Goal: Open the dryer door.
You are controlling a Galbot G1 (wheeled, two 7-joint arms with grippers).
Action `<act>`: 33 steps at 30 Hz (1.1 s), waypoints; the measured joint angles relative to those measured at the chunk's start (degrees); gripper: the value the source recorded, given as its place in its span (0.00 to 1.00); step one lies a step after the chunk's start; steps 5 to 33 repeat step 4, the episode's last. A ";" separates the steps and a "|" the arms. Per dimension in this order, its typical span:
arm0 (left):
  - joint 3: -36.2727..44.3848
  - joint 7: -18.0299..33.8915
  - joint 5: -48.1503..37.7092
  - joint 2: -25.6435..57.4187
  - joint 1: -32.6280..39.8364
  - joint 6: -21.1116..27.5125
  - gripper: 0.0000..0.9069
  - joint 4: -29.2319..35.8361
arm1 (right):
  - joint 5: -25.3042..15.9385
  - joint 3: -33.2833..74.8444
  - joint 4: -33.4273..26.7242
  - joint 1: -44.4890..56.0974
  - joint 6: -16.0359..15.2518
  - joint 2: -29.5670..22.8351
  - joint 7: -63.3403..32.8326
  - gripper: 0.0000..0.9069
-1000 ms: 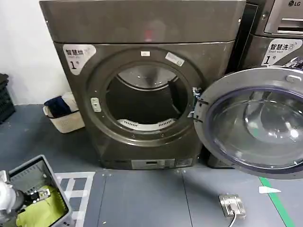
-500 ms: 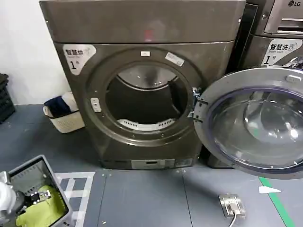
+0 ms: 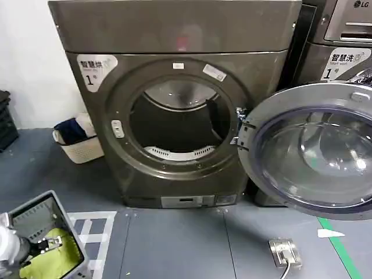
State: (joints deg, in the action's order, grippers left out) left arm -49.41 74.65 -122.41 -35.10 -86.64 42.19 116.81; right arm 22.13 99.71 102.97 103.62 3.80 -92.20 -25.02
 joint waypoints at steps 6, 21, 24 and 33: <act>0.00 -0.02 0.03 -0.02 -0.05 -0.01 1.00 -0.02 | -0.01 -0.02 -0.04 0.01 0.03 0.00 0.03 1.00; 0.00 -0.02 0.03 -0.02 -0.05 -0.01 1.00 -0.02 | -0.01 -0.02 -0.04 0.01 0.03 0.00 0.03 1.00; 0.00 -0.02 0.03 -0.02 -0.05 -0.01 1.00 -0.02 | -0.01 -0.02 -0.04 0.01 0.03 0.00 0.03 1.00; 0.00 -0.02 0.03 -0.02 -0.05 -0.01 1.00 -0.02 | -0.01 -0.02 -0.04 0.01 0.03 0.00 0.03 1.00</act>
